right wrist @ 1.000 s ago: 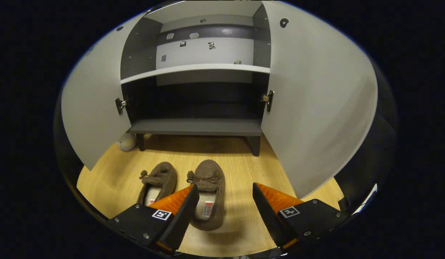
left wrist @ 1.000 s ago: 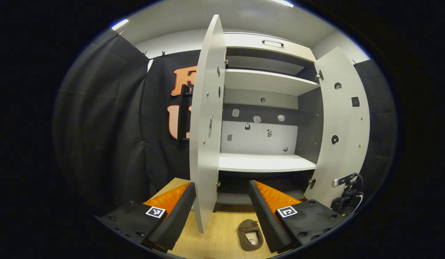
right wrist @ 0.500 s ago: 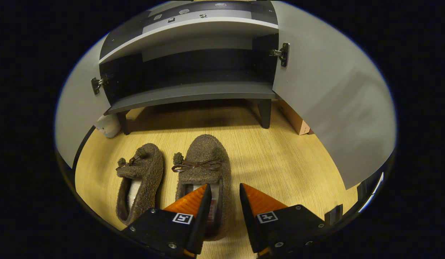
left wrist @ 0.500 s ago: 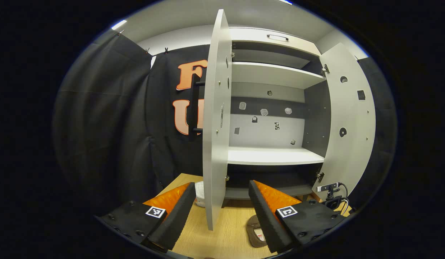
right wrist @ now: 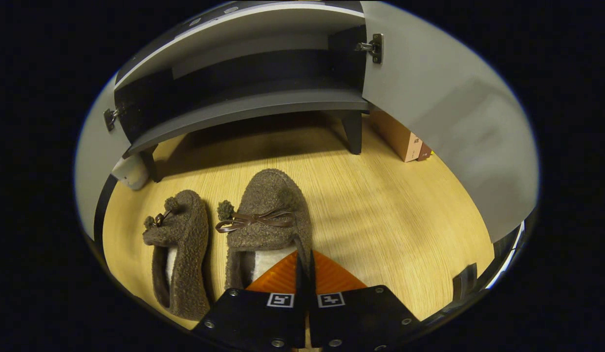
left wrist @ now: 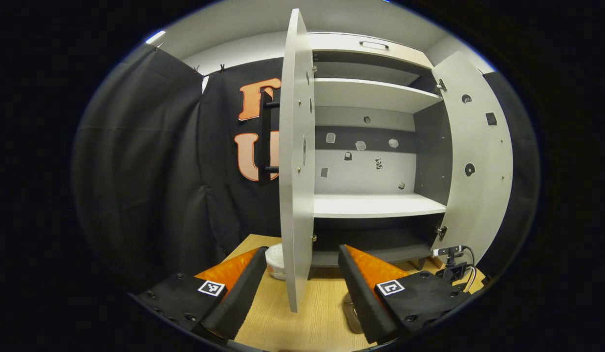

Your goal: Grab one shoe with the right hand and put it into the shoe cabinet, grab the other shoe with the left hand and put it into the shoe cabinet; then close the right door with the right hand and the left door with the left hand.

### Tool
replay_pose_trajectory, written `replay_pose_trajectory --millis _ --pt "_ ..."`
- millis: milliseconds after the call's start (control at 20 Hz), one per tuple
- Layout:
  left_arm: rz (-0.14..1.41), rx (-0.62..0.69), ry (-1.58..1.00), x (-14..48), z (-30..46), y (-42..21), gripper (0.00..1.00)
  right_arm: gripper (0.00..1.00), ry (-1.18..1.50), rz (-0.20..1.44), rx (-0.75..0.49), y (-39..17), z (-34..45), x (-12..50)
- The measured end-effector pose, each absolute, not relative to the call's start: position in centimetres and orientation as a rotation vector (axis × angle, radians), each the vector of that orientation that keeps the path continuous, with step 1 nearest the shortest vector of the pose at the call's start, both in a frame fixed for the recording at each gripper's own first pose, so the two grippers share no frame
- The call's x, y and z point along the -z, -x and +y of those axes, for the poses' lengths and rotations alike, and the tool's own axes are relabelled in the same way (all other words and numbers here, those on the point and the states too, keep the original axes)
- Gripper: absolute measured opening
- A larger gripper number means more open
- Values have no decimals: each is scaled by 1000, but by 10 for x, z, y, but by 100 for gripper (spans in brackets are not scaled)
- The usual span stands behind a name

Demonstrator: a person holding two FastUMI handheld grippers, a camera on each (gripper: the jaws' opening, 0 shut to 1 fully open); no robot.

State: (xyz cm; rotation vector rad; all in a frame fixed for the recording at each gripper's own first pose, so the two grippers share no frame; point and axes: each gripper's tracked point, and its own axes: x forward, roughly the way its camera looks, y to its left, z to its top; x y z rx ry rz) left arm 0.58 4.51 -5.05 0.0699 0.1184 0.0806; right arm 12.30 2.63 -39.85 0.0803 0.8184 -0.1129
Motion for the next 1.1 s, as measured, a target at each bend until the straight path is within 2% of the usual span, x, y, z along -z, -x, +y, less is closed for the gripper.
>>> replay_pose_trajectory --millis 50,250,300,400,450,600,650,700,850,950,1000,1050,1100 --pt "118 -78 -70 51 45 -7 97 2 -98 817 110 -123 28 393" --pt "121 -65 -55 56 42 -10 99 2 -107 786 94 -116 38 352" --pt "121 -62 -54 57 41 -12 94 2 -113 767 87 -116 41 335" --pt "123 -50 -53 59 38 -14 94 2 -131 739 59 -116 50 302" --pt "121 -43 -48 59 36 -15 99 2 -145 726 45 -116 54 284" --pt "126 -27 -42 61 32 -17 99 2 -168 655 0 -125 72 215" --pt "126 -18 -44 61 30 -19 97 2 -158 616 -13 -132 77 189" --pt "124 -10 -46 60 27 -18 99 2 -148 580 -25 -140 82 164" --pt "117 4 -38 58 23 -19 97 2 -161 502 -70 -170 100 97" --pt "125 19 -26 62 18 -18 99 1 -164 453 -90 -198 111 59" --pt "132 24 -24 65 16 -17 94 2 -156 431 -89 -214 115 42" --pt "136 29 -22 66 14 -16 99 2 -149 411 -86 -231 118 27" --pt "138 33 -20 68 13 -16 98 2 -144 393 -83 -249 121 12"
